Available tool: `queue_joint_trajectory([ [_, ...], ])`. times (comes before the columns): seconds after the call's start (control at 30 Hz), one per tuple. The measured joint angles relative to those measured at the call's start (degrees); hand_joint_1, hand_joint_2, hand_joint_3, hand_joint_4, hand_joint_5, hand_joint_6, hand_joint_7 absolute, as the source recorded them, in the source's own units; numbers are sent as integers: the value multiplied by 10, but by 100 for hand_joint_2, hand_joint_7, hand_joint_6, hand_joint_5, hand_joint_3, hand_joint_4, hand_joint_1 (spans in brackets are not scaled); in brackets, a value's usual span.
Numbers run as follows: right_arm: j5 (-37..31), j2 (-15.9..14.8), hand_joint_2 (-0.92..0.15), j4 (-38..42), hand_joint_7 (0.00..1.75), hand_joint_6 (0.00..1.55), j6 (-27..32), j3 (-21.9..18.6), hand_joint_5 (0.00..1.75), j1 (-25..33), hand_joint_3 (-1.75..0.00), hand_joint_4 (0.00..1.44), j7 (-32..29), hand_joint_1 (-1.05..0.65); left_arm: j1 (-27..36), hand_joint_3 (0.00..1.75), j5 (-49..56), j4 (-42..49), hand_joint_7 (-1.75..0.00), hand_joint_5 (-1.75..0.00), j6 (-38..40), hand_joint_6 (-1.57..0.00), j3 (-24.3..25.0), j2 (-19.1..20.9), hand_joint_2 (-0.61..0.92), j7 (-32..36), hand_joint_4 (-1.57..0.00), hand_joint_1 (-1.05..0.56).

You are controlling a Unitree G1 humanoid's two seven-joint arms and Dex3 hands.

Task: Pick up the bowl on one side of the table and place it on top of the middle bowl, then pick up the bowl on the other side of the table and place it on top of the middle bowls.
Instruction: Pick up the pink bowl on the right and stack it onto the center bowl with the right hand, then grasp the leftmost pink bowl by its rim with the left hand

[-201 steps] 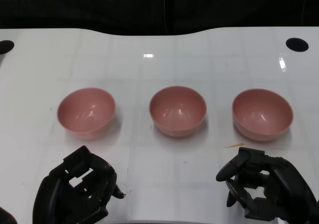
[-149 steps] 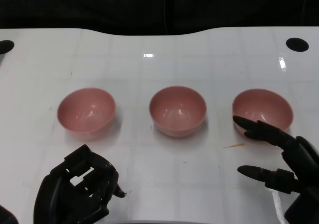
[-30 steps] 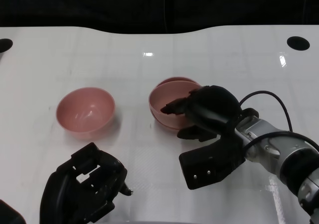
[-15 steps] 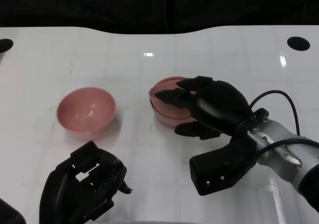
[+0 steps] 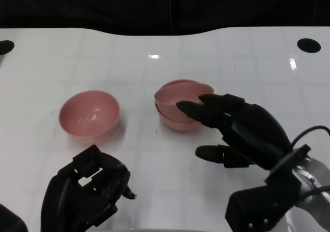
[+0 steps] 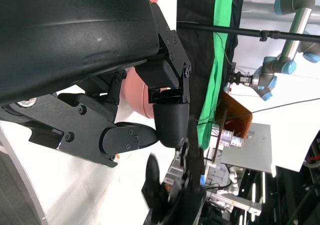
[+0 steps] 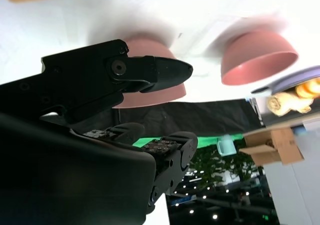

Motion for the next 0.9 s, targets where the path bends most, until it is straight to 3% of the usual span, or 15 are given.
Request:
queue_joint_trajectory([
  [0.17,53,-7,-92,-27,8,43,-59,-31,23,60,-26,44,1,-52,-1,76,0,0,-119,-154,2,-80,4,-2,69,3,-81,-16],
  [0.27,79,-8,-92,-30,12,52,-100,-48,62,86,-22,36,2,-46,-1,77,-1,-1,-118,-153,6,-81,7,-2,68,3,-81,-17],
  [0.33,111,-8,-92,-31,15,58,-130,-55,72,101,-21,38,9,-43,-2,75,-1,-1,-116,-153,7,-81,7,-2,69,3,-81,-17],
  [0.57,179,5,-92,-42,24,75,-161,-78,87,158,-21,54,41,-33,-2,75,0,-2,-114,-154,7,-81,10,-1,70,3,-78,-15],
  [0.67,206,15,-92,-50,30,87,-161,-91,96,181,-25,69,54,-28,-3,68,1,-3,-113,-155,4,-81,15,4,76,3,-76,-16],
  [0.73,241,26,-87,-52,38,96,-159,-96,112,198,-32,76,70,-22,-4,65,11,-3,-107,-151,-8,-82,18,8,79,3,-75,-16],
  [0.8,278,39,-75,-52,49,97,-154,-98,123,211,-56,78,90,-19,-6,60,20,-3,-102,-147,-21,-83,20,9,80,3,-76,-16],
  [0.87,295,48,-70,-52,53,96,-150,-103,126,216,-65,78,105,-18,-9,59,24,-3,-100,-146,-24,-84,20,9,81,3,-76,-16],
  [0.9,304,51,-65,-53,64,97,-146,-106,137,218,-76,81,114,-18,-11,59,30,-3,-97,-141,-28,-83,20,9,80,7,-74,-15],
])
